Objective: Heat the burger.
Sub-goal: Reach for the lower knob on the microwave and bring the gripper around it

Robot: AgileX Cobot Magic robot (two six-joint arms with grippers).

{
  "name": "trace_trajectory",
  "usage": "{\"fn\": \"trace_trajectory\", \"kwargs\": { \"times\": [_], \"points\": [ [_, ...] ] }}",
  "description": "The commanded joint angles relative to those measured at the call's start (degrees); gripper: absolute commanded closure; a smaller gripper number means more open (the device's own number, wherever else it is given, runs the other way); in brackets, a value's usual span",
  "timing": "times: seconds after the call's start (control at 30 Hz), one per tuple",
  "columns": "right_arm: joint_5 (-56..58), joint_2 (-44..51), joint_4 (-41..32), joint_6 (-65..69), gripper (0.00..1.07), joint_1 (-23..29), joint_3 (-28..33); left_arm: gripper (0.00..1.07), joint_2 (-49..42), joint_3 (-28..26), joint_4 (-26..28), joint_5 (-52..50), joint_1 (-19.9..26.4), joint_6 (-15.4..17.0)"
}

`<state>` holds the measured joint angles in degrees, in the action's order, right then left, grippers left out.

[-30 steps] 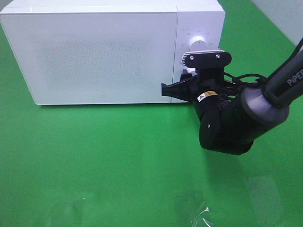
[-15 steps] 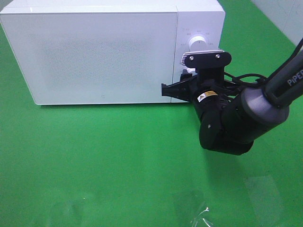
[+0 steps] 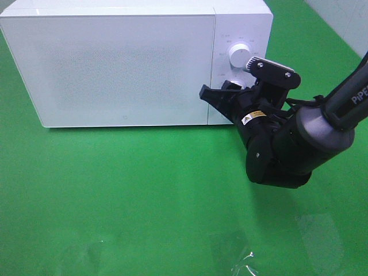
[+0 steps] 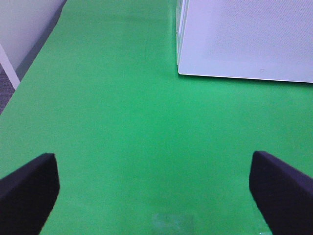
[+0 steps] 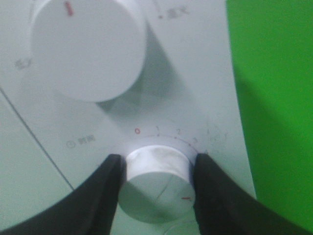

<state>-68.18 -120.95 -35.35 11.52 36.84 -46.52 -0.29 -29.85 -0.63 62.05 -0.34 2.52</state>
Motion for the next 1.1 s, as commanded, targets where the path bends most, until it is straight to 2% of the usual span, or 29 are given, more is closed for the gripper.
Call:
{"fn": "trace_trajectory", "kwargs": {
  "times": [0.03,0.43,0.53,0.83,0.9,1.1],
  "points": [
    [-7.0,0.3,7.8,17.4,1.07,0.3,-1.1,0.09,-1.0,0.2,0.2,-0.8,0.1,0.1],
    [-12.3,0.3,7.8,42.7,1.07,0.3,-1.1,0.09,-1.0,0.2,0.2,-0.8,0.1,0.1],
    [-12.9,0.3,7.8,53.1,1.07,0.3,-1.1,0.09,-1.0,0.2,0.2,-0.8,0.1,0.1],
    [-14.1,0.3,7.8,65.0,1.07,0.3,-1.1,0.09,-1.0,0.2,0.2,-0.8,0.1,0.1],
    [-14.1,0.3,7.9,74.3,1.07,0.3,-1.1,0.09,-1.0,0.2,0.2,-0.8,0.1,0.1],
    [-14.1,0.3,8.1,78.4,1.07,0.3,-1.1,0.09,-1.0,0.2,0.2,-0.8,0.1,0.1]
  ]
}}
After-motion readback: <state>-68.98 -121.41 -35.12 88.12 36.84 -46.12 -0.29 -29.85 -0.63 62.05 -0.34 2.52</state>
